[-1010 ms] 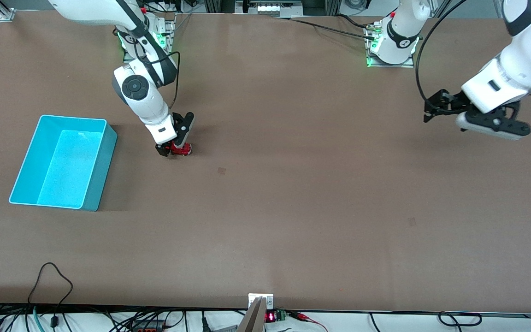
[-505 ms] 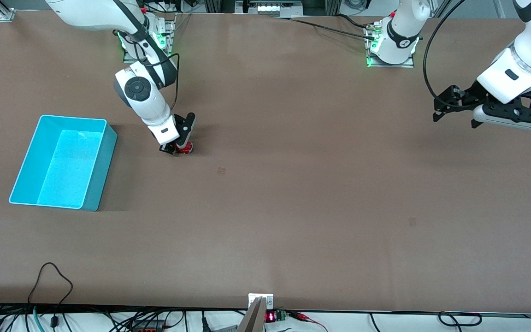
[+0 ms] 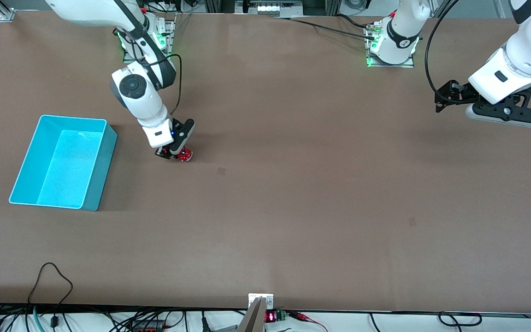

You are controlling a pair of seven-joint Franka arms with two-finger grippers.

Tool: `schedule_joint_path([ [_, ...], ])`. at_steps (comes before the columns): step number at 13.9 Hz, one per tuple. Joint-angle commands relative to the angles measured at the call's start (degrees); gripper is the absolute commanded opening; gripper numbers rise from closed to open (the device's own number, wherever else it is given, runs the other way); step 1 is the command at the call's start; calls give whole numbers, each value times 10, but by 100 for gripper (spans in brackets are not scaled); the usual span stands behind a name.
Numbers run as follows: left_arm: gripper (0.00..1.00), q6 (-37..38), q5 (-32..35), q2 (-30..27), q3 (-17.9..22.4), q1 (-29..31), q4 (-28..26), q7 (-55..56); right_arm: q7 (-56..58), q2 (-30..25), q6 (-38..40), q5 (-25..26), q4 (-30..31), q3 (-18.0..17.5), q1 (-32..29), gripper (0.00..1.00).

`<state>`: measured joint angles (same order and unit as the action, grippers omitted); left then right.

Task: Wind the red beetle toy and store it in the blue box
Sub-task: 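Lift the car with the right gripper and carry it over the box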

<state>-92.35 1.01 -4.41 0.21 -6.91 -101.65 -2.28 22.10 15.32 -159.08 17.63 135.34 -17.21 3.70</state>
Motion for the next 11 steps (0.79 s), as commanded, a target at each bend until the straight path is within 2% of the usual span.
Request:
schedule_joint_path([
  [1, 100, 29, 10, 14, 1, -6, 36, 7, -85, -60, 71, -43, -18, 0, -10, 0],
  [3, 100, 26, 12, 16, 1, -6, 37, 5, -146, -98, 148, -114, -41, 33, -16, 0],
  [4, 100, 26, 12, 16, 1, -6, 37, 5, -175, -106, 190, -121, -58, 53, -20, 0],
  [6, 100, 24, 12, 16, 1, -7, 38, 6, -222, -109, 240, -125, -80, 111, -22, 0],
  [8, 100, 25, 12, 16, 1, -7, 38, 5, -254, -111, 254, -124, -84, 180, -26, 0],
  [11, 100, 25, 12, 16, 1, -8, 38, 5, -220, -82, 268, -106, -99, 272, -40, 0],
])
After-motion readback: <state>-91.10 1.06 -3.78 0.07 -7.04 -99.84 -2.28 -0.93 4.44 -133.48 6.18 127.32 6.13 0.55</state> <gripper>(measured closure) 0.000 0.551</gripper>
